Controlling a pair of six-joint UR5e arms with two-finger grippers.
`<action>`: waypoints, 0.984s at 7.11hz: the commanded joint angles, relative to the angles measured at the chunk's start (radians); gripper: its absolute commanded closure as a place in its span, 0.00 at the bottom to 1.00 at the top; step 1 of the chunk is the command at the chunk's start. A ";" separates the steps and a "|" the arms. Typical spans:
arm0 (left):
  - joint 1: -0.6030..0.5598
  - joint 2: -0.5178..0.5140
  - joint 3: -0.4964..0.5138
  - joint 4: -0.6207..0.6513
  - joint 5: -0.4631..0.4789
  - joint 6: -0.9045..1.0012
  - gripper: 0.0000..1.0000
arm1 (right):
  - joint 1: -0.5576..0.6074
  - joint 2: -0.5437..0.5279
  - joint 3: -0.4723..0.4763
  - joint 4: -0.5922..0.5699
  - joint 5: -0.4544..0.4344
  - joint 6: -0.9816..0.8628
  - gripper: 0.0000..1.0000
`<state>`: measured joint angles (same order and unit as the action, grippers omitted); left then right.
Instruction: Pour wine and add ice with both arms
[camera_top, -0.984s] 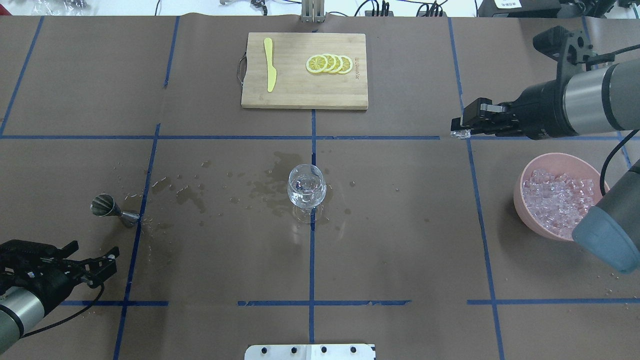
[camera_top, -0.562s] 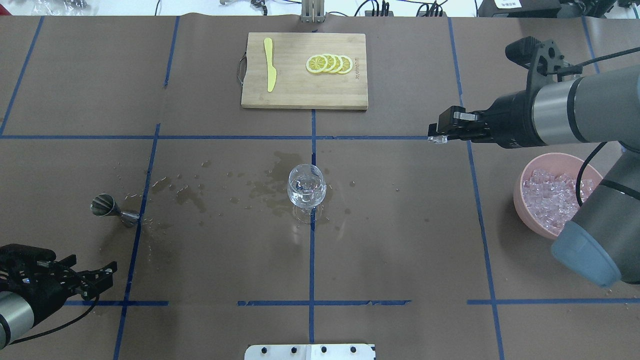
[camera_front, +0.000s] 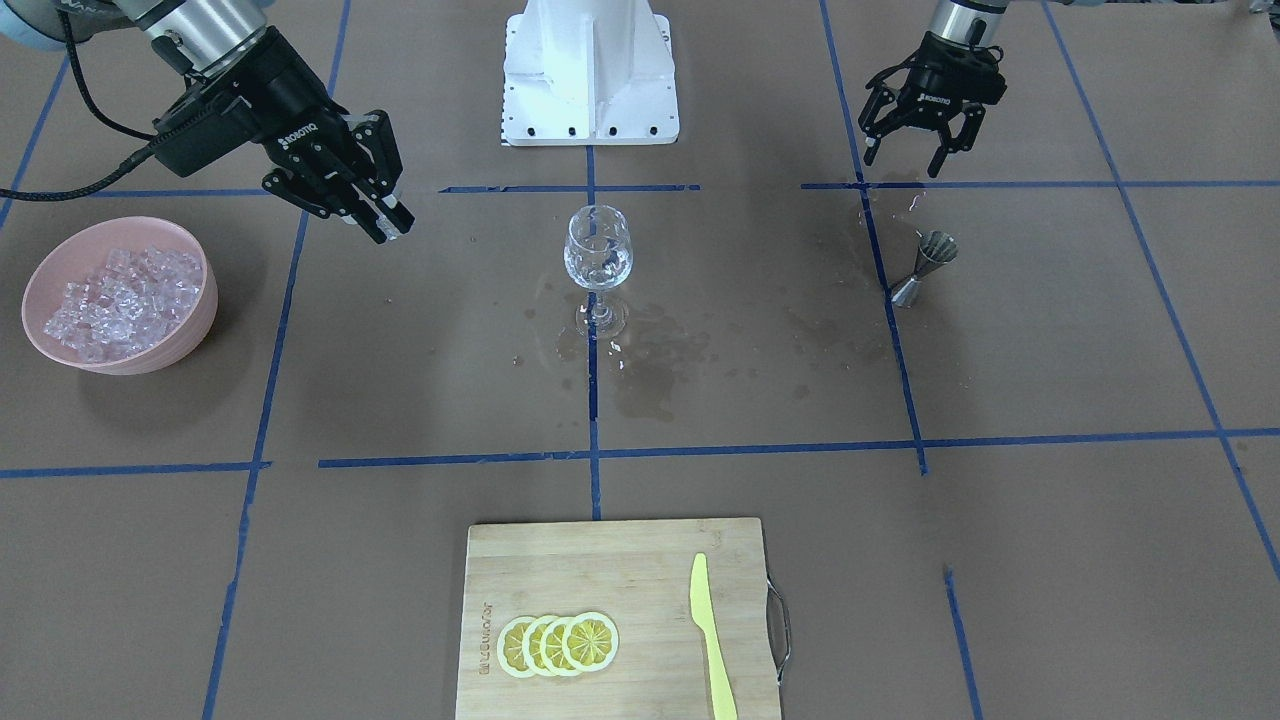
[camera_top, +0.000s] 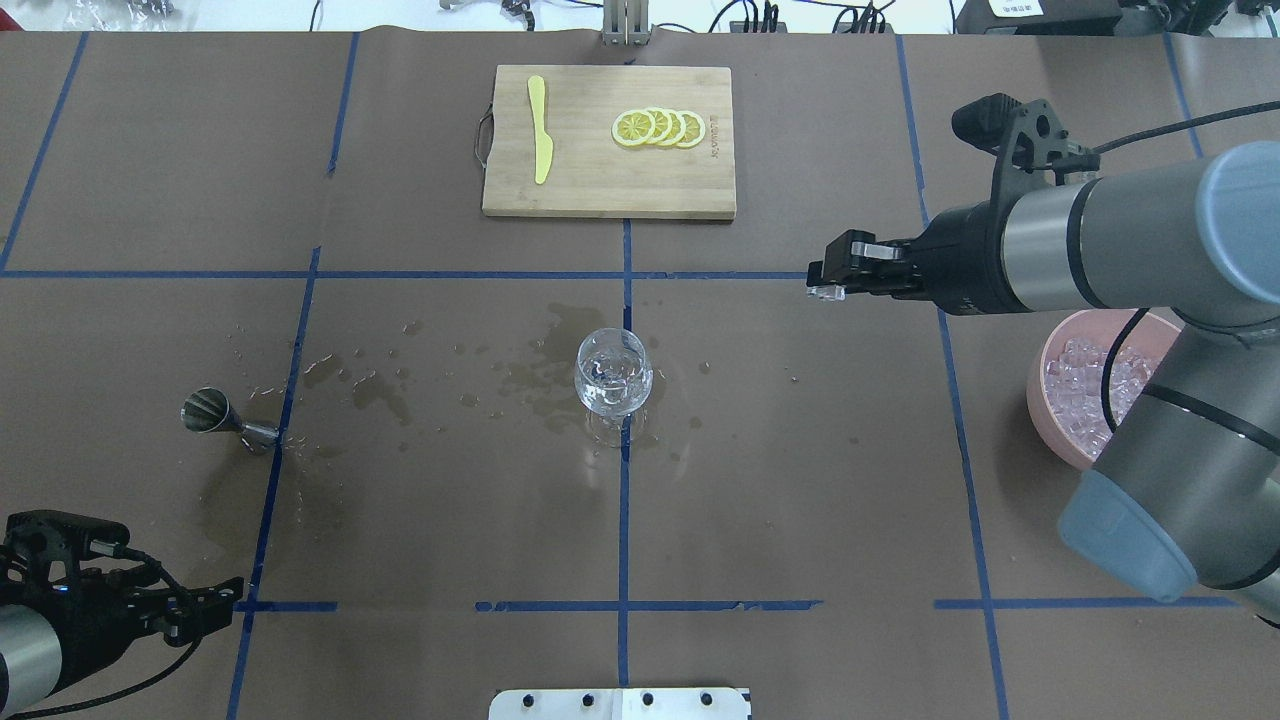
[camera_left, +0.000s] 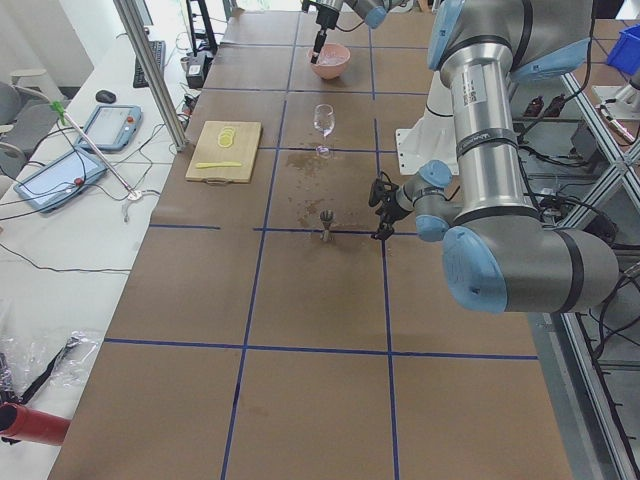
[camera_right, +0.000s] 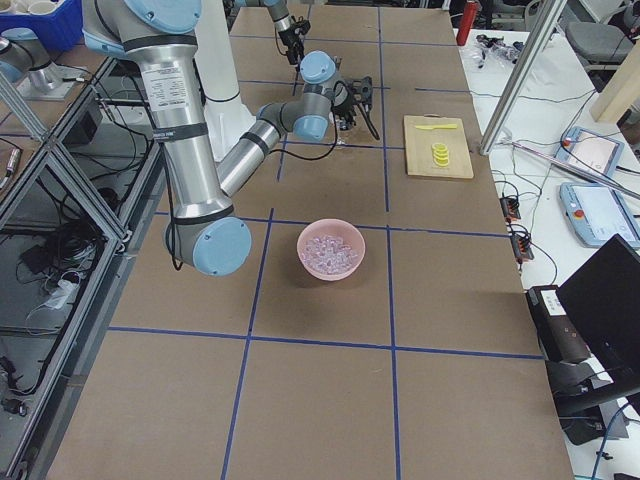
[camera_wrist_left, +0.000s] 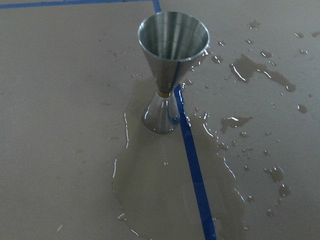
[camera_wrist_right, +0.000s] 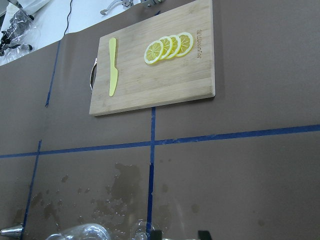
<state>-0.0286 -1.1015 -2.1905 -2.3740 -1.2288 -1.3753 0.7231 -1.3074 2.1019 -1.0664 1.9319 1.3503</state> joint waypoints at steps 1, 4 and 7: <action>0.006 -0.001 -0.066 0.105 -0.081 -0.044 0.00 | -0.022 0.071 -0.037 -0.001 -0.002 0.035 1.00; 0.000 0.006 -0.138 0.157 -0.198 -0.044 0.00 | -0.063 0.166 -0.045 -0.082 -0.019 0.076 1.00; -0.037 -0.003 -0.228 0.254 -0.299 -0.044 0.00 | -0.149 0.229 -0.069 -0.121 -0.109 0.076 1.00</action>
<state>-0.0402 -1.1004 -2.3926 -2.1377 -1.4802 -1.4190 0.6056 -1.1051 2.0505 -1.1782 1.8517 1.4256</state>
